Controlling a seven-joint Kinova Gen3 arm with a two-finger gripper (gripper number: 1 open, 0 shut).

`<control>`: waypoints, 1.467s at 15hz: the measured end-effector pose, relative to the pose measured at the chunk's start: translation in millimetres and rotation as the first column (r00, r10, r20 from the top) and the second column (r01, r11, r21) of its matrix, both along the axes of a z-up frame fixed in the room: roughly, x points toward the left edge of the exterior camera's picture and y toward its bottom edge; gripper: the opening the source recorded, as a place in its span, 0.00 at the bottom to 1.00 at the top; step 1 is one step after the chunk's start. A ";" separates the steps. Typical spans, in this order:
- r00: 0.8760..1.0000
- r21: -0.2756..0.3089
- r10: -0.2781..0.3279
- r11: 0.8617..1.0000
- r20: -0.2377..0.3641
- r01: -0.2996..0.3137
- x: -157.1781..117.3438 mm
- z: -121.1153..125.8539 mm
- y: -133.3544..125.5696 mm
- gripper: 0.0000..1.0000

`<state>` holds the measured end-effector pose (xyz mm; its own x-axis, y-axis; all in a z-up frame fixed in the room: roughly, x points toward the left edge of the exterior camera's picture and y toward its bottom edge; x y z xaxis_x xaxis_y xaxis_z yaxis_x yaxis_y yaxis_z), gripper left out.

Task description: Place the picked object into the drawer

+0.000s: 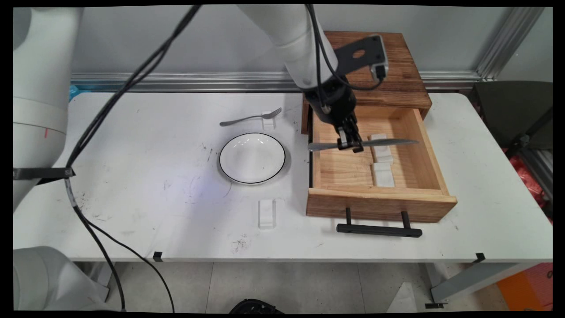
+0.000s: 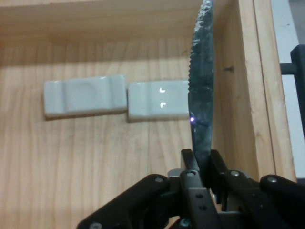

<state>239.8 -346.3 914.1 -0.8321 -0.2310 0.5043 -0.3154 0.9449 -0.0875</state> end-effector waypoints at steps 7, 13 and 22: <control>1.000 -0.012 -0.009 1.000 -0.001 0.009 -25.9 -41.4 -9.7 0.00; 1.000 -0.032 -0.020 0.999 0.009 0.020 -37.8 -60.1 -15.9 0.00; 1.000 -0.052 -0.005 0.999 0.012 0.006 -49.2 -80.3 -23.7 0.00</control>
